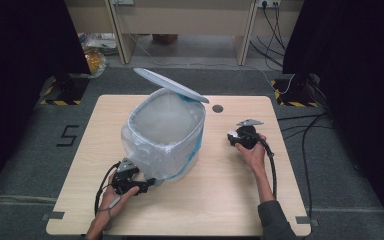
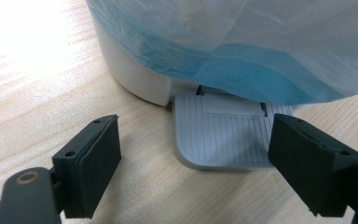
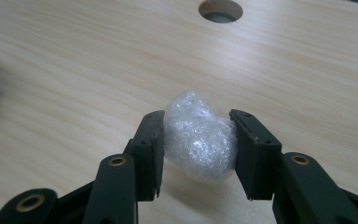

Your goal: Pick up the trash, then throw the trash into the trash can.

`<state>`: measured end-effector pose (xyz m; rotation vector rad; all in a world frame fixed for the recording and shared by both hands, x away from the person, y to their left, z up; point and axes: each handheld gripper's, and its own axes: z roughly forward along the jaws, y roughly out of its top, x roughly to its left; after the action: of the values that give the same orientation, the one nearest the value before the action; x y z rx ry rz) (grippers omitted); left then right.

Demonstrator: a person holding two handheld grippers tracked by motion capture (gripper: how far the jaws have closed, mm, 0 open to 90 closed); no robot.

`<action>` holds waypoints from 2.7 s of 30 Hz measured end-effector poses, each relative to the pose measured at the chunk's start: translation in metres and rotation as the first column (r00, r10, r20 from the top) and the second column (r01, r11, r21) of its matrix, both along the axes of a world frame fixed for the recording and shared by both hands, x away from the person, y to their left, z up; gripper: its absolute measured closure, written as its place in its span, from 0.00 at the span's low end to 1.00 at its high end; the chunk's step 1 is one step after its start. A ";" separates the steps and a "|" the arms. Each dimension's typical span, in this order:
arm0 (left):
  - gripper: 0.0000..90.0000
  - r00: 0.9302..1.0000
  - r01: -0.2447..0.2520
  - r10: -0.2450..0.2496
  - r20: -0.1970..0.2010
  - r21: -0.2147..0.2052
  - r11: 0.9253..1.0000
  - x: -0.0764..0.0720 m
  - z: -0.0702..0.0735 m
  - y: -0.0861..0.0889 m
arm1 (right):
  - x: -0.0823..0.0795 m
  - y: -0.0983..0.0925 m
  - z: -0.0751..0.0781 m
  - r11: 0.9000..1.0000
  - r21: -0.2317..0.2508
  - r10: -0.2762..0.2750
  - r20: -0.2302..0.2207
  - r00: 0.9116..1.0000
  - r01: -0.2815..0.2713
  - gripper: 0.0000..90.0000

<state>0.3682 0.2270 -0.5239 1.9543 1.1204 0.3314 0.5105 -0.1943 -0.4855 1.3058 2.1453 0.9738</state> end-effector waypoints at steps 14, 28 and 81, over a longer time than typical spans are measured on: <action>0.16 1.000 -0.031 0.031 -0.001 0.012 0.999 -0.004 0.000 -0.010 | -0.042 -0.006 0.026 0.997 0.010 0.070 0.047 0.996 -0.071 0.63; 0.10 0.997 -0.071 0.071 -0.005 0.020 0.997 0.001 0.000 -0.021 | -0.057 -0.012 0.044 0.996 0.024 0.082 0.079 0.994 -0.084 0.63; 0.11 0.998 -0.064 0.065 -0.003 0.019 0.998 0.023 0.000 -0.025 | -0.100 0.006 0.127 0.977 0.125 0.138 0.231 0.963 -0.170 0.63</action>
<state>0.3907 0.2016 -0.5237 1.9389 1.1885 0.3744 0.4104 -0.1886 -0.3580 1.0470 2.0585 1.2952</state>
